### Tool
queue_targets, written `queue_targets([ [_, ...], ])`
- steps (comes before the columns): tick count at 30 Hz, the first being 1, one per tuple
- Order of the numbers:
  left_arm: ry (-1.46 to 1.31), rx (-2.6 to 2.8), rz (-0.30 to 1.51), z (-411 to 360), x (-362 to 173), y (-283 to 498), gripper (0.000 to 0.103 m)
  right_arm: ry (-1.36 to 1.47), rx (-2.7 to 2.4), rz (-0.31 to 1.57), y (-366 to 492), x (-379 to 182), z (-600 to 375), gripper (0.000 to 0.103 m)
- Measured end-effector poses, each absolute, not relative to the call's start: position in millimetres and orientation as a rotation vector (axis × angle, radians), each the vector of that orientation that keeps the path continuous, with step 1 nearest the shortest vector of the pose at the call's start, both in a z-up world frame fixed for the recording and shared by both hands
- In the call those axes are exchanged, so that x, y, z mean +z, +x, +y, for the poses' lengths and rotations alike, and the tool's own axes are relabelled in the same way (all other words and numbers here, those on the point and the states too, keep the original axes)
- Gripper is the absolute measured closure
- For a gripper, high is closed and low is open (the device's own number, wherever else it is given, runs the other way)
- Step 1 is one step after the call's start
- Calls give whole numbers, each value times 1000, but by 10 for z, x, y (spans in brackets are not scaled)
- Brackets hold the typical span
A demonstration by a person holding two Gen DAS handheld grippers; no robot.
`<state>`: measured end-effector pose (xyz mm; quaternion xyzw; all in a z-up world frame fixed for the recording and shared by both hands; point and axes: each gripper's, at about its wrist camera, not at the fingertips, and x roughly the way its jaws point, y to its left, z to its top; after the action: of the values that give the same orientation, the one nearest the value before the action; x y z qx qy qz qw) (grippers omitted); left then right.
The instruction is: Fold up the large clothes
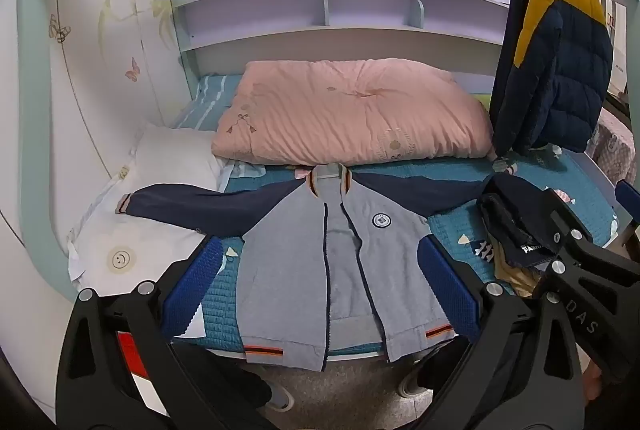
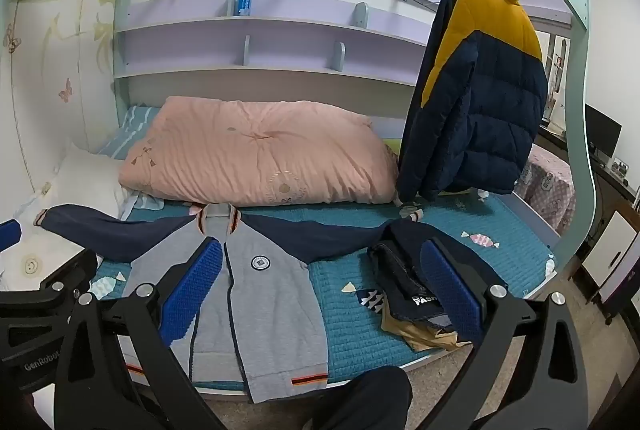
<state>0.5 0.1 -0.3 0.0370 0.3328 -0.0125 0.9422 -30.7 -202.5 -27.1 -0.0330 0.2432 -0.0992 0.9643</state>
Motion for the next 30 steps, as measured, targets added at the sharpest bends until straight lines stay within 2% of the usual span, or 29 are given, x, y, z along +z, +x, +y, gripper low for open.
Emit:
queue_targets([
  [30,66,-37,664,-119,-2,-56,5,-66,-209,487,-384,-175,-2033,7],
])
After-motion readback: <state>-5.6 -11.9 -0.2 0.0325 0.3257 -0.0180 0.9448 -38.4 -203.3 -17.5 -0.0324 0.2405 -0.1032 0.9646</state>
